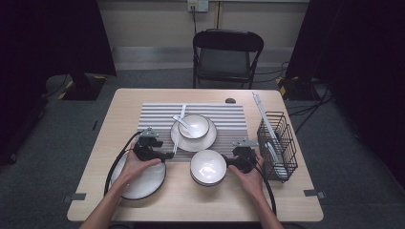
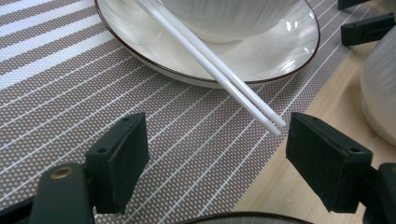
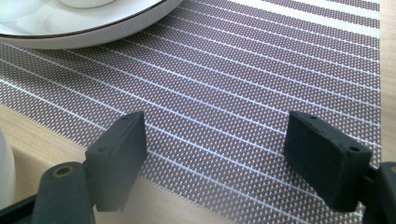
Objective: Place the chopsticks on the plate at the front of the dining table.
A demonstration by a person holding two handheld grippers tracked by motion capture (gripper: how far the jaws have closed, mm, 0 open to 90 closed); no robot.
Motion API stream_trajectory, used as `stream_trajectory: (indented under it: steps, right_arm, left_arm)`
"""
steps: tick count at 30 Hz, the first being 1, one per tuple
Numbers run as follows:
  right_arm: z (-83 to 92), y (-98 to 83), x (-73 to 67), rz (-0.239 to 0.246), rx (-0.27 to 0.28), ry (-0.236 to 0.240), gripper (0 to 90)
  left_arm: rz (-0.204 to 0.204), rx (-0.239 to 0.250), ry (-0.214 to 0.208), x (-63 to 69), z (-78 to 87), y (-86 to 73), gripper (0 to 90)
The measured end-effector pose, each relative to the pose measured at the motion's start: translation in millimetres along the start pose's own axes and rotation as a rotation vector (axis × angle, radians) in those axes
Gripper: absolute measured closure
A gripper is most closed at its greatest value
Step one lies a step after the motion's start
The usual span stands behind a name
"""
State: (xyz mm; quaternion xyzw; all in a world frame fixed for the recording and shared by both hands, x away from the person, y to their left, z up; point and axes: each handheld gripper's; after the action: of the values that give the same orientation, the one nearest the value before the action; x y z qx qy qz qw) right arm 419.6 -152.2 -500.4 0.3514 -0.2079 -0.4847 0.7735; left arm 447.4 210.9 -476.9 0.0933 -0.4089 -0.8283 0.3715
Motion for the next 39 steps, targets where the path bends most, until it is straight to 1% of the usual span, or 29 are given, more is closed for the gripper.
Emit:
stream_trajectory:
  steps: [2,4,5,6,8,10,11,12,13,14,15,17,19,21,23,24,25,27,28,29,31,33,35,36,37,38,39]
  right_arm:
    - [0.0,0.0,0.0,0.0,0.0,0.0,20.4]
    - [0.0,0.0,0.0,0.0,0.0,0.0,20.4]
    - [0.0,0.0,0.0,0.0,0.0,0.0,20.4]
    - [-0.1,0.0,0.1,0.001,0.001,0.001,20.4]
    - [0.0,0.0,0.0,-0.001,0.0,0.0,20.4]
    - [0.0,0.0,0.0,-0.001,0.0,0.0,20.4]
    - [0.0,0.0,0.1,0.001,-0.001,0.001,20.4]
    - [0.0,0.0,0.0,0.001,0.0,0.001,20.4]
    - [0.1,0.0,0.1,0.001,-0.001,0.001,20.4]
    - [0.0,0.0,0.1,0.001,-0.001,0.001,20.4]
    - [0.0,0.0,0.1,0.001,0.0,0.001,20.4]
    - [0.0,0.0,0.1,0.001,-0.001,0.001,20.4]
    - [0.0,0.0,0.0,0.0,0.0,0.0,20.4]
    - [0.0,0.0,0.1,0.001,-0.001,0.001,20.4]
    - [0.1,0.0,0.1,0.001,-0.001,0.001,20.4]
    - [0.1,0.0,0.1,0.001,-0.001,0.001,20.4]
    - [0.0,0.0,0.1,0.001,0.0,0.001,20.4]
    - [0.0,0.0,0.0,0.001,-0.001,0.001,20.4]
    - [0.1,0.0,0.1,0.001,-0.001,0.001,20.4]
    - [0.0,0.0,0.1,0.001,-0.001,0.001,20.4]
    - [0.0,0.0,0.1,0.001,-0.001,0.001,20.4]
    - [0.0,0.0,0.1,0.001,0.0,0.001,20.4]
    - [0.0,0.0,0.1,0.001,0.0,0.001,20.4]
    - [0.0,0.0,0.1,0.001,-0.001,0.001,20.4]
    - [0.0,0.0,0.1,0.001,-0.001,0.001,20.4]
    - [0.0,0.0,0.1,0.001,-0.001,0.001,20.4]
    - [0.0,0.0,0.1,0.001,-0.001,0.001,20.4]
  left_arm:
    - [0.007,0.007,0.0,-1.7,2.8,0.0,21.1]
    - [0.001,-0.002,0.003,-3.3,2.5,-0.7,21.3]
    - [0.009,-0.006,0.006,-3.4,1.4,-1.4,21.3]
    - [0.008,-0.006,-0.003,-4.0,0.6,-1.6,21.2]
    - [-0.001,-0.004,0.002,-2.6,-0.5,-0.6,21.3]
    - [0.005,0.002,-0.001,-2.5,-1.2,-0.1,21.3]
    - [0.0,-0.005,0.005,-3.2,-1.6,0.0,21.3]
    - [0.009,-0.004,0.008,-2.9,-2.1,0.0,21.0]
    - [0.008,-0.003,0.009,-2.4,-2.2,0.5,21.3]
    - [0.001,-0.001,0.002,-1.8,-1.8,1.1,21.5]
    - [0.006,0.006,-0.004,-0.1,-1.4,1.4,21.4]
    - [0.002,0.01,-0.004,-1.1,0.5,2.0,21.5]
    - [0.012,0.01,0.012,-3.5,0.5,1.0,22.0]
    - [0.018,0.003,0.017,-5.9,0.4,0.4,22.0]
    - [0.024,-0.003,0.041,-6.4,-0.6,0.5,22.7]
    - [0.03,-0.002,0.039,-6.4,-2.1,0.2,22.9]
    - [0.028,-0.011,0.034,-6.3,-2.5,0.1,22.9]
    - [0.011,-0.02,0.043,-4.2,-4.7,0.1,23.0]
    - [0.016,-0.015,0.038,-2.7,-5.4,0.4,23.0]
    - [0.009,-0.015,0.039,-2.3,-5.7,1.0,23.1]
    - [0.008,-0.006,0.037,-1.6,-5.9,1.5,23.0]
    - [0.016,-0.003,0.032,-1.9,-5.9,1.1,22.7]
    - [0.008,-0.008,0.032,-2.7,-6.0,1.1,22.6]
    - [0.01,-0.007,0.032,-2.9,-6.5,1.6,22.5]
    - [0.023,0.004,0.028,-2.4,-7.9,1.9,22.3]
    - [0.019,-0.001,0.032,-1.7,-8.9,2.7,22.3]
    - [0.006,-0.002,0.038,-0.6,-9.7,3.3,22.3]
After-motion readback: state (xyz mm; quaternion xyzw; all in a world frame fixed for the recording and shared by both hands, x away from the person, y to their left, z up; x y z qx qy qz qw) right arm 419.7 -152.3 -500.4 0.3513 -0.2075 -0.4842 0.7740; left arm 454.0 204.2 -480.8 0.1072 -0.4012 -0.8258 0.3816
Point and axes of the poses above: each handheld gripper's, and its own axes: z roughly backward along the jaws, y roughly out of its top, x roughly to its right, and after that the axes turned 2 degrees about y, right-handed
